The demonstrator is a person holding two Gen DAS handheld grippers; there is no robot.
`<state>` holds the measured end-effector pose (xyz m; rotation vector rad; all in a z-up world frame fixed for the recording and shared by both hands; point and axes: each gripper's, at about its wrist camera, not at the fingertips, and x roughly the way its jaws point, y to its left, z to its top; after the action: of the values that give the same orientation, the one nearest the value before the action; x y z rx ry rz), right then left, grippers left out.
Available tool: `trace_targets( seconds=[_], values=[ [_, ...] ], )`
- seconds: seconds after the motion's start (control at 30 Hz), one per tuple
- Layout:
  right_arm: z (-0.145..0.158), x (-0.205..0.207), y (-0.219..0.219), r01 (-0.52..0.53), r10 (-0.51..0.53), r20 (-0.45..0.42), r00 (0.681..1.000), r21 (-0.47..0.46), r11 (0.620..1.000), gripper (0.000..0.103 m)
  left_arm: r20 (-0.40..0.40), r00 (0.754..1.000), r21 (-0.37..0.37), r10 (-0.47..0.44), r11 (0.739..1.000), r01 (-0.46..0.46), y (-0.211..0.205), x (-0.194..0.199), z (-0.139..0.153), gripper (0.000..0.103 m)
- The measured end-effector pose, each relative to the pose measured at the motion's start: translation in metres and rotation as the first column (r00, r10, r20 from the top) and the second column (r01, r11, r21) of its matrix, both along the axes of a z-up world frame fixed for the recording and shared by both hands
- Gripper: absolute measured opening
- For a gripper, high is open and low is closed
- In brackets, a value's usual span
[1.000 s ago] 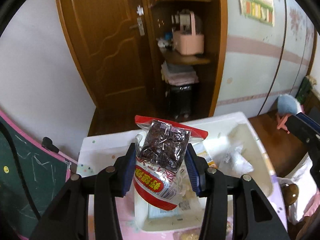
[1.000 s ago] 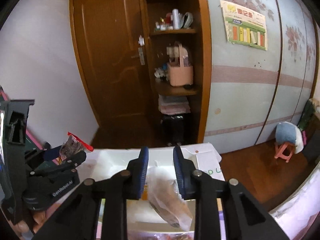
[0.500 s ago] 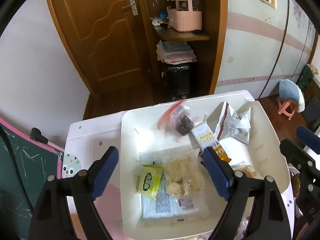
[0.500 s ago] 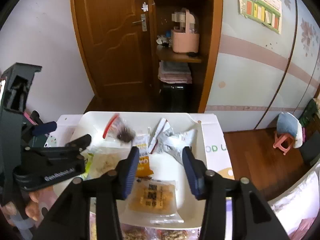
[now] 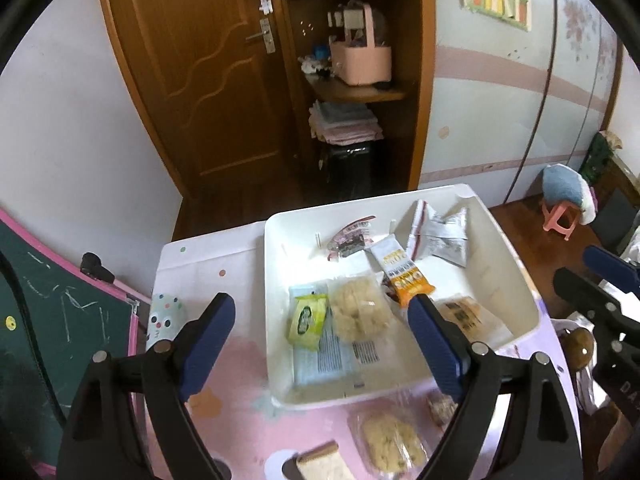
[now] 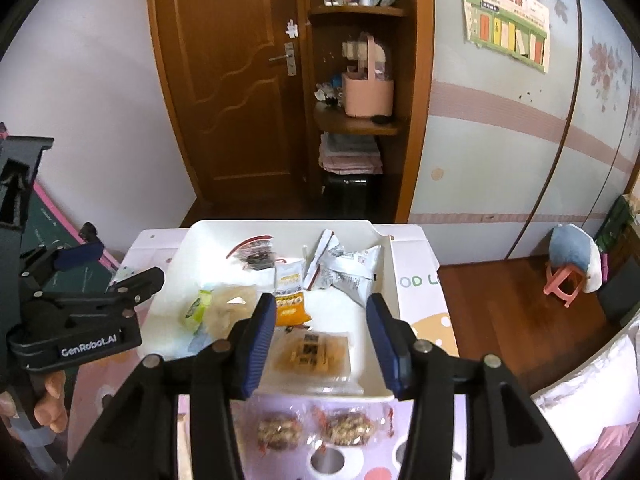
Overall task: Organize snacks
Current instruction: 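Withdraw both tools from the bin back over the remaining snacks, then grasp the red Cookies bag with left tool while right grasps blue wrapper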
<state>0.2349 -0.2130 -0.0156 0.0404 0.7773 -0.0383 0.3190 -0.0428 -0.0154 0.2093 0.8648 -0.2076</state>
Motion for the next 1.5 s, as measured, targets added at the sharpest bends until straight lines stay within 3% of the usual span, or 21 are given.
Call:
trace_targets(
  seconds=[0.1,0.4,0.6,0.8,1.03,1.17,1.23,1.5],
  values=[
    [0.010,-0.022,0.009,-0.010,0.010,0.020,1.000,-0.014,1.000,0.056,0.016,1.000,-0.006,-0.013,1.000,0.013,0.007,-0.023,0.014,0.088],
    [0.023,-0.091,0.029,-0.054,0.058,0.055,0.997,-0.065,0.996,0.058,0.055,0.998,-0.008,-0.034,0.999,0.035,0.036,-0.099,0.039,0.089],
    [0.001,-0.133,0.038,-0.110,0.112,0.019,0.993,-0.086,0.990,0.058,-0.023,0.997,-0.036,-0.067,0.997,0.067,0.052,-0.135,0.014,0.089],
    [-0.051,-0.171,0.053,-0.220,0.216,-0.042,0.976,-0.134,0.966,0.058,-0.086,0.990,-0.054,-0.108,0.993,0.104,0.058,-0.166,-0.033,0.089],
    [-0.119,-0.195,0.060,-0.385,0.363,-0.148,0.920,-0.160,0.909,0.058,-0.177,0.971,-0.003,-0.161,0.987,0.163,0.054,-0.197,-0.108,0.089],
    [-0.142,-0.194,0.062,-0.442,0.421,-0.172,0.891,-0.115,0.889,0.058,-0.227,0.958,0.032,-0.174,0.982,0.185,0.049,-0.202,-0.136,0.089],
    [-0.149,-0.190,0.065,-0.476,0.455,-0.182,0.872,-0.097,0.874,0.058,-0.247,0.953,0.034,-0.178,0.981,0.191,0.046,-0.203,-0.142,0.089],
    [-0.173,-0.184,0.090,-0.646,0.611,-0.229,0.758,-0.130,0.752,0.058,-0.274,0.942,0.047,-0.194,0.976,0.215,0.038,-0.197,-0.152,0.089]
  ],
)
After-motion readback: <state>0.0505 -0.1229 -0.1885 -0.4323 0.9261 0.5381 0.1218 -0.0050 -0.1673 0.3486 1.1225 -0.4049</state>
